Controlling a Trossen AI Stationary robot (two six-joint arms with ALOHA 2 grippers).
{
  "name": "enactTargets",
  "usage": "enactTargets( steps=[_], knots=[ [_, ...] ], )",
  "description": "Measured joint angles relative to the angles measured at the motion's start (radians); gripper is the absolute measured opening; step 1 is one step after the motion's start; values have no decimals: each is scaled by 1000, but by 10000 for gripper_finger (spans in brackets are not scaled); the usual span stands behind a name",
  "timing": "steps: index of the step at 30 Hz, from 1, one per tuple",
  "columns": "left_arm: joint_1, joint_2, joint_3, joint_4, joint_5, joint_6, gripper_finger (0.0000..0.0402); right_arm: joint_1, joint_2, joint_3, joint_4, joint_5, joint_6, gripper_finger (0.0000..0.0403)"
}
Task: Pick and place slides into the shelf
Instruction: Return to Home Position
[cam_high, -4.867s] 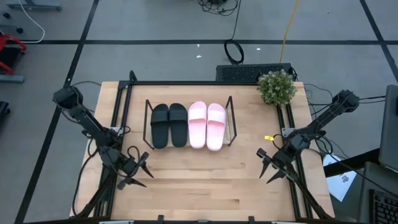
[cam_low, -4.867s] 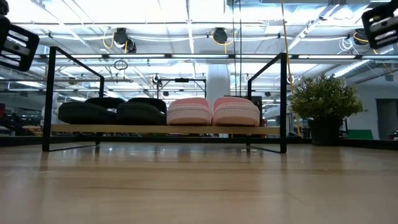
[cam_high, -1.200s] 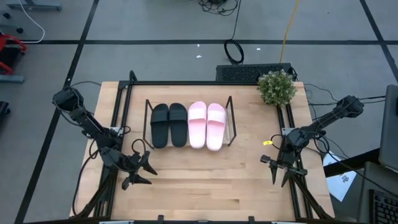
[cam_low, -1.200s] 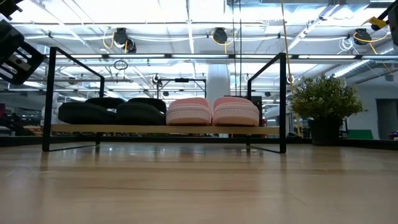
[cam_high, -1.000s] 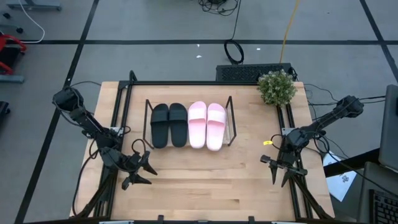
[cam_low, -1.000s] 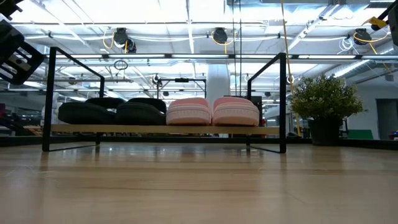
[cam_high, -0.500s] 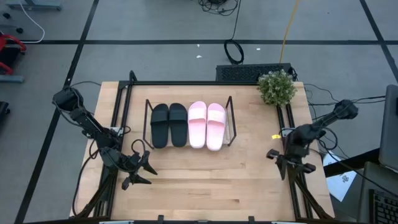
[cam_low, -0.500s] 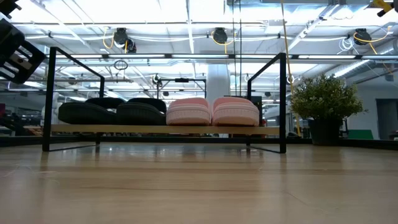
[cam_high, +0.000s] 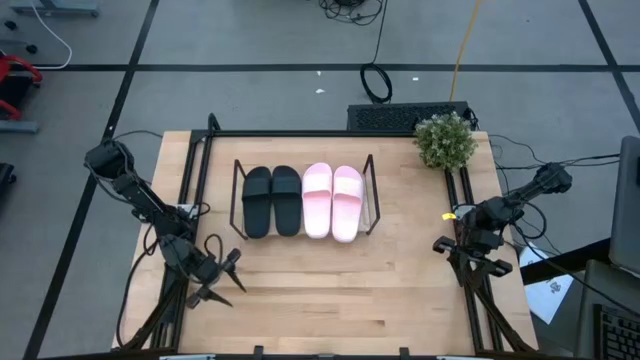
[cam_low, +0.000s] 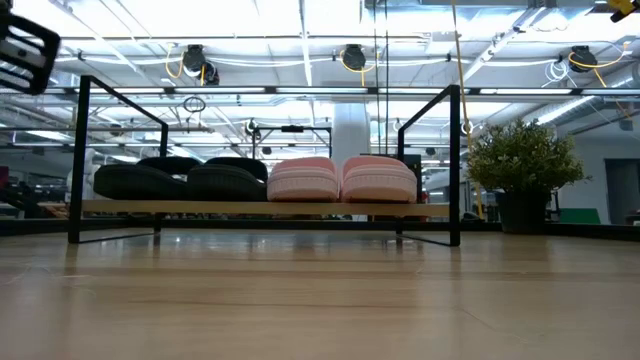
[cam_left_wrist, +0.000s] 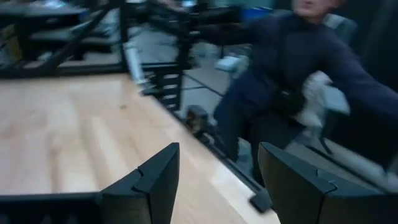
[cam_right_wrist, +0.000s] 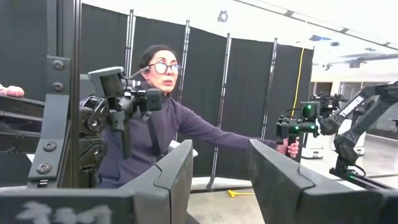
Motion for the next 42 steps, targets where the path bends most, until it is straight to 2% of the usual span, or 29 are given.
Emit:
enactTargets(
  steps=[3, 8, 13, 18, 22, 29, 33, 37, 42],
  knots=[
    [2, 0, 0, -11, 45, 39, 216, 0, 0, 0, 0, 0, 0, 144],
    [48, 0, -30, -8, 32, -38, 216, 0, 0, 0, 0, 0, 0, 144],
    [96, 0, -87, 86, 138, 68, 216, 0, 0, 0, 0, 0, 0, 144],
    [125, 0, -86, 47, 186, 6, 216, 0, 0, 0, 0, 0, 0, 144],
    [130, 0, -86, 35, 231, 42, 216, 0, 0, 0, 0, 0, 0, 144],
    [130, -30, -86, -18, 233, 0, 216, 0, 0, 0, 0, 0, 0, 144],
    [130, -114, -86, -94, 191, 50, 216, 0, 0, 0, 0, 0, 0, 144],
    [130, -258, -86, -234, 152, 130, 216, 0, 0, 0, 0, 0, 0, 144],
    [131, -444, -86, -395, 127, 139, 216, 0, 0, 0, 0, 0, 0, 144]
  ],
)
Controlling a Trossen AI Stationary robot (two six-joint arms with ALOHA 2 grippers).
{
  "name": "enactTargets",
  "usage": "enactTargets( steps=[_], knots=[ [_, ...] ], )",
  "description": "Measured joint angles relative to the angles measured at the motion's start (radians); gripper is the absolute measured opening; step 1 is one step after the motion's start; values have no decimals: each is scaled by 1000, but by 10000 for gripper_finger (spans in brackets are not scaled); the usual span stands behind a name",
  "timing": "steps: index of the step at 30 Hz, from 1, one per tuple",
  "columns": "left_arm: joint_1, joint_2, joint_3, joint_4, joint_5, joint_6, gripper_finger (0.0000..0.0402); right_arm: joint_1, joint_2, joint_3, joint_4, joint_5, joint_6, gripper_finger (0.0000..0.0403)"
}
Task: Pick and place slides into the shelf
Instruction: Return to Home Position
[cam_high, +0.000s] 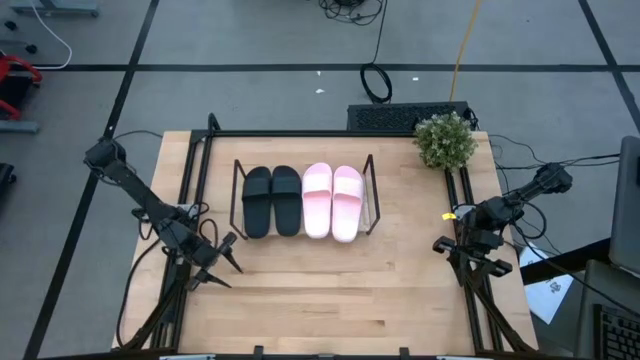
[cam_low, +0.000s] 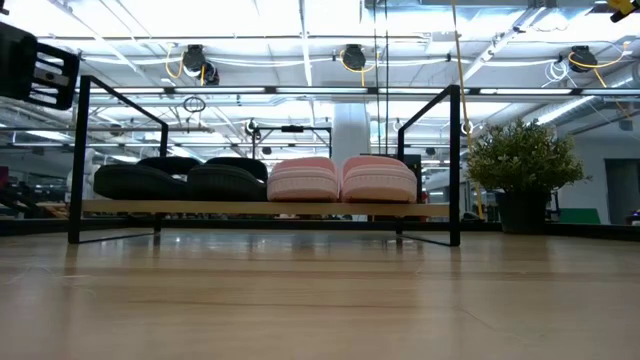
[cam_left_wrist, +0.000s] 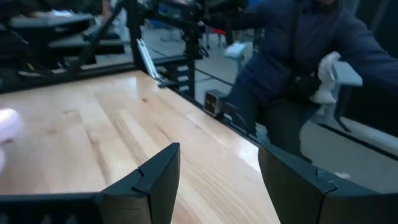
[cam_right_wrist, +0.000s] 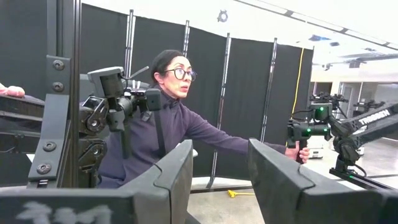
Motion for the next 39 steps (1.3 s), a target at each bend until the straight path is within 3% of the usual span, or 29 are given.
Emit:
enactTargets(
  steps=[7, 16, 27, 39],
  knots=[
    [0, -136, 0, -130, -52, 4, 216, 0, 0, 0, 0, 0, 0, 144],
    [-1, -283, 0, -249, 29, 5, 216, 0, 0, 0, 0, 0, 0, 144],
    [-1, -482, 0, -423, 43, 30, 216, 0, 0, 0, 0, 0, 0, 144],
    [-1, -505, 0, -429, -35, -74, 216, 0, 0, 0, 0, 0, 0, 144]
  ],
)
